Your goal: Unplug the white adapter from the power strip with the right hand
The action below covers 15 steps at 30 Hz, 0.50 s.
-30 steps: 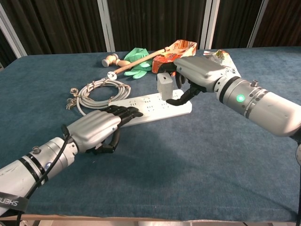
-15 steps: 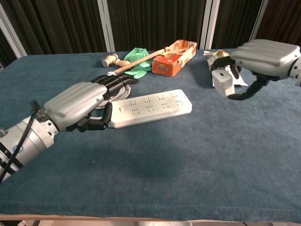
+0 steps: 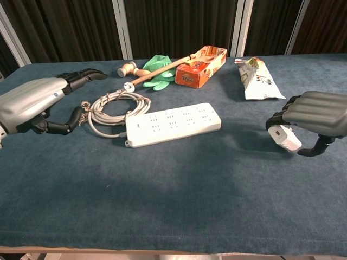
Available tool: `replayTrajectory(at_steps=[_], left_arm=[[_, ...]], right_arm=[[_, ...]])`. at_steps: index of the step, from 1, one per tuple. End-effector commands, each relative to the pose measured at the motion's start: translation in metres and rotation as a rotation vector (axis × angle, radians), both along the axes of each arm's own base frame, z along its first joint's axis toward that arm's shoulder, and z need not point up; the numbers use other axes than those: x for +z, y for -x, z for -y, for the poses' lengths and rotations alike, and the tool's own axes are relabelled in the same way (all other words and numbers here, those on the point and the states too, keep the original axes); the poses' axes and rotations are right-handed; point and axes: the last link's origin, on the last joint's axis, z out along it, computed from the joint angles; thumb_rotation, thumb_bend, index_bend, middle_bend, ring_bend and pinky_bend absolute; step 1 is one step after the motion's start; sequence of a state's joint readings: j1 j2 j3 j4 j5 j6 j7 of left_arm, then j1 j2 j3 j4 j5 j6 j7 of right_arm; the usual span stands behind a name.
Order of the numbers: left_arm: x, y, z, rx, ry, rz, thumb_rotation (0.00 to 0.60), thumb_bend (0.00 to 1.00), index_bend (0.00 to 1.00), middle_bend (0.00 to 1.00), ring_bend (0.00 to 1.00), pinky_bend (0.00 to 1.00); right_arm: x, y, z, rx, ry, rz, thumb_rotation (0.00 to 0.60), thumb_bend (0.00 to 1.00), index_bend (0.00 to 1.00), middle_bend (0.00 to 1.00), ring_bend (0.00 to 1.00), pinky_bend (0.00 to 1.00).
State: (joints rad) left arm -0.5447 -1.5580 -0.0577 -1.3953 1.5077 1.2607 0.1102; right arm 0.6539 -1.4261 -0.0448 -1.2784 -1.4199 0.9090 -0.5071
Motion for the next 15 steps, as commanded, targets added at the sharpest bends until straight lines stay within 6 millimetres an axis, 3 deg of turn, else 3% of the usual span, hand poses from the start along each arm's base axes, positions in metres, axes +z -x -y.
replayTrajectory(at_steps=[1, 5, 9, 12, 15], left_arm=[[0.015, 0.01, 0.002, 0.028, -0.028, -0.004, 0.6, 0.6, 0.0, 0.0, 0.0, 0.06], [0.048, 0.035, 0.011, 0.071, -0.1, -0.033, 0.6, 0.49, 0.0, 0.0, 0.0, 0.08], [0.088, 0.07, 0.034, 0.15, -0.191, -0.03, 0.6, 0.46, 0.0, 0.0, 0.0, 0.08], [0.128, 0.104, 0.067, 0.276, -0.274, -0.069, 0.6, 0.46, 0.0, 0.0, 0.0, 0.08], [0.156, 0.124, 0.098, 0.378, -0.336, -0.088, 0.6, 0.46, 0.0, 0.0, 0.0, 0.08]], right_arm=[[0.006, -0.006, -0.009, -0.041, -0.015, 0.068, 0.6, 0.16, 0.0, 0.02, 0.01, 0.0], [0.038, -0.008, -0.019, -0.083, 0.065, 0.156, 0.6, 0.12, 0.0, 0.0, 0.0, 0.0], [0.082, 0.005, -0.037, -0.204, 0.178, 0.248, 0.6, 0.11, 0.0, 0.0, 0.0, 0.0], [0.129, 0.033, -0.067, -0.336, 0.371, 0.295, 0.6, 0.11, 0.0, 0.0, 0.0, 0.0], [0.161, 0.061, -0.097, -0.405, 0.597, 0.32, 0.6, 0.11, 0.0, 0.0, 0.0, 0.0]])
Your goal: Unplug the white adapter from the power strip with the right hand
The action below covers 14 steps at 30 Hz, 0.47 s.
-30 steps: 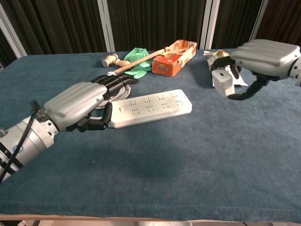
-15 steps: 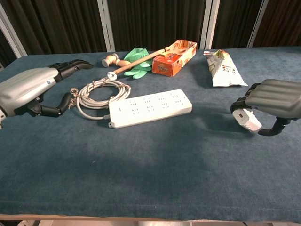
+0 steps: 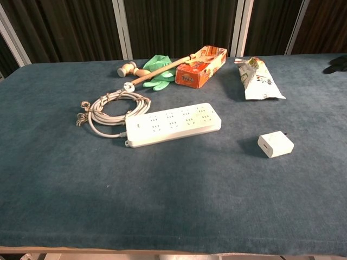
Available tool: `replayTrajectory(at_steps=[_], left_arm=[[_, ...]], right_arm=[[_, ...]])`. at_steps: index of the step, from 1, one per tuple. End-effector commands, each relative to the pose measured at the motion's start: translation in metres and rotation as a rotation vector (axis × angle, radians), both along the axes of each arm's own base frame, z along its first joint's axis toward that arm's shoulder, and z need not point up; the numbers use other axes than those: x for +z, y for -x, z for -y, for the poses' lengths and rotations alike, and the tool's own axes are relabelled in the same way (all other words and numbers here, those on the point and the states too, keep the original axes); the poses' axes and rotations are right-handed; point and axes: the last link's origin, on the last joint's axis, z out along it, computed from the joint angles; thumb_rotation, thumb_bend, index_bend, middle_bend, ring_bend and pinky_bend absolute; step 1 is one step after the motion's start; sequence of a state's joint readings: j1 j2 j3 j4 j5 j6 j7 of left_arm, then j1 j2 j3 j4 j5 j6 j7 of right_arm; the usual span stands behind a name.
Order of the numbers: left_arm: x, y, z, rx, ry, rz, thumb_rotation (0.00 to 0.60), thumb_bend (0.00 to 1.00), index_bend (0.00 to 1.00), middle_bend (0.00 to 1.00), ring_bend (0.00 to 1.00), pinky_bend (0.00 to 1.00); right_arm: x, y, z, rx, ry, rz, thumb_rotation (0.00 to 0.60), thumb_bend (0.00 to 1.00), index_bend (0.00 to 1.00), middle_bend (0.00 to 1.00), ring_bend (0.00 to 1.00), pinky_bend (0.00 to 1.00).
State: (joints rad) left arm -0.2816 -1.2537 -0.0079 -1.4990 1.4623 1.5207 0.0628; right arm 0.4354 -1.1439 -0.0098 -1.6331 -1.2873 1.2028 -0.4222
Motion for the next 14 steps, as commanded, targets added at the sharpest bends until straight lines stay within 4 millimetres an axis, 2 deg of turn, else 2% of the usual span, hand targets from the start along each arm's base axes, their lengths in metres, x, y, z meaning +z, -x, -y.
replayTrajectory(at_steps=[1, 4, 6, 9, 14], left_arm=[[0.039, 0.031, 0.048, 0.153, -0.084, -0.008, 0.6, 0.46, 0.0, 0.0, 0.0, 0.09], [0.047, 0.04, 0.06, 0.176, -0.11, -0.003, 0.6, 0.46, 0.0, 0.0, 0.0, 0.09], [0.047, 0.039, 0.058, 0.172, -0.086, -0.015, 0.6, 0.46, 0.0, 0.0, 0.0, 0.08], [0.05, 0.041, 0.073, 0.166, -0.086, -0.018, 0.6, 0.47, 0.0, 0.0, 0.0, 0.08], [0.048, 0.04, 0.076, 0.169, -0.064, -0.004, 0.6, 0.47, 0.0, 0.0, 0.0, 0.08]], right_arm=[[0.062, 0.047, -0.054, -0.201, 0.345, 0.058, 0.6, 0.11, 0.0, 0.0, 0.0, 0.0], [0.072, 0.062, -0.078, -0.23, 0.462, 0.148, 0.6, 0.11, 0.0, 0.0, 0.0, 0.0], [0.073, 0.06, -0.085, -0.196, 0.46, 0.131, 0.6, 0.11, 0.0, 0.0, 0.0, 0.0], [0.073, 0.053, -0.093, -0.142, 0.472, 0.149, 0.6, 0.11, 0.0, 0.0, 0.0, 0.0], [0.073, 0.054, -0.095, -0.142, 0.454, 0.155, 0.6, 0.11, 0.0, 0.0, 0.0, 0.0]])
